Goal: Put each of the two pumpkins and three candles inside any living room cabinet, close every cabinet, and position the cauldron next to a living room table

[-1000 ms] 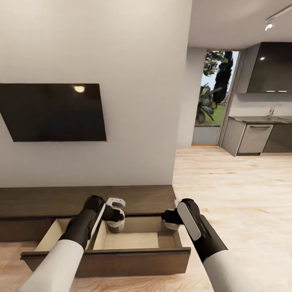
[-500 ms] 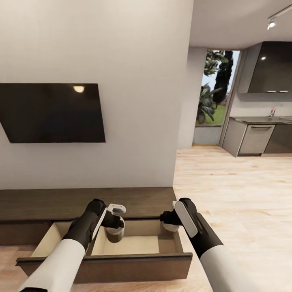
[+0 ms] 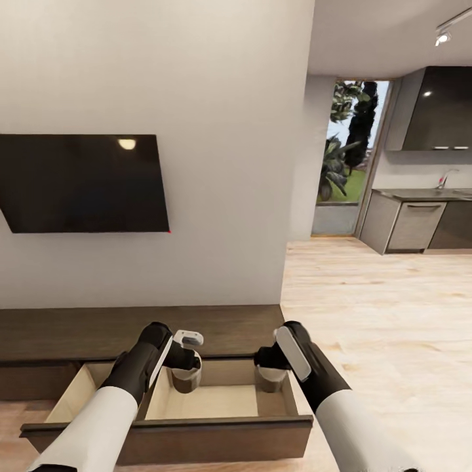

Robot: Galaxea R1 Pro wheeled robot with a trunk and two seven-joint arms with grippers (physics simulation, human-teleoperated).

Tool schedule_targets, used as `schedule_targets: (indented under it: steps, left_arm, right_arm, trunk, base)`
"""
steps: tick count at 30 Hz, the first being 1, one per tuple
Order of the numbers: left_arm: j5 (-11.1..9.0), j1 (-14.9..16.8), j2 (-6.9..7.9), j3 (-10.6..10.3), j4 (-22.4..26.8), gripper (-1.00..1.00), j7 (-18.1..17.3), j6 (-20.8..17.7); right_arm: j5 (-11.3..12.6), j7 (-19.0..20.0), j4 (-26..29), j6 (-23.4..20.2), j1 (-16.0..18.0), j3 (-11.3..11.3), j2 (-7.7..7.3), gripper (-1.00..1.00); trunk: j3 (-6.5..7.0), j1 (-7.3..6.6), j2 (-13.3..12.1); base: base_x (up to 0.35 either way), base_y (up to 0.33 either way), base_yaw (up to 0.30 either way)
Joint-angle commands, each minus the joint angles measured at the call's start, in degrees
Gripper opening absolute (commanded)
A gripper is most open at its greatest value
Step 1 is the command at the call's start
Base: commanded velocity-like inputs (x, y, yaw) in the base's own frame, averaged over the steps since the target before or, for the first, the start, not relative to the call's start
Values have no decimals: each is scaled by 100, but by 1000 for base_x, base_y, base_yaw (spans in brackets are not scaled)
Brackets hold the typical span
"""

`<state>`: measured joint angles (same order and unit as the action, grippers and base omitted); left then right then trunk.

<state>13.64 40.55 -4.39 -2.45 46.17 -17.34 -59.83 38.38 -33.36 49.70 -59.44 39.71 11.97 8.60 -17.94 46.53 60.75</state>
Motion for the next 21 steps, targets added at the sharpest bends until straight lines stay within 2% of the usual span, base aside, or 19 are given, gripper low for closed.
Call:
schedule_targets:
  steps: [1,7,21]
  left_arm:
    - [60,2,0,-2,4,-100,-50,-17]
    - [60,4,0,-2,-2,-100,-50,-17]
    - [65,1,0,-2,-4,-100,-50,-17]
  right_arm:
    - [64,-56,-60,-2,31,12,5,-100]
    - [66,-34,-312,5,130,15,68,-100]
    - [65,-35,-356,11,142,33,123,-100]
  trunk:
    - [-7,0,6]
    - [-7,0,6]
    - [-7,0,6]
  base:
    - [13,0,0]
    - [143,53,0]
    - [85,6,0]
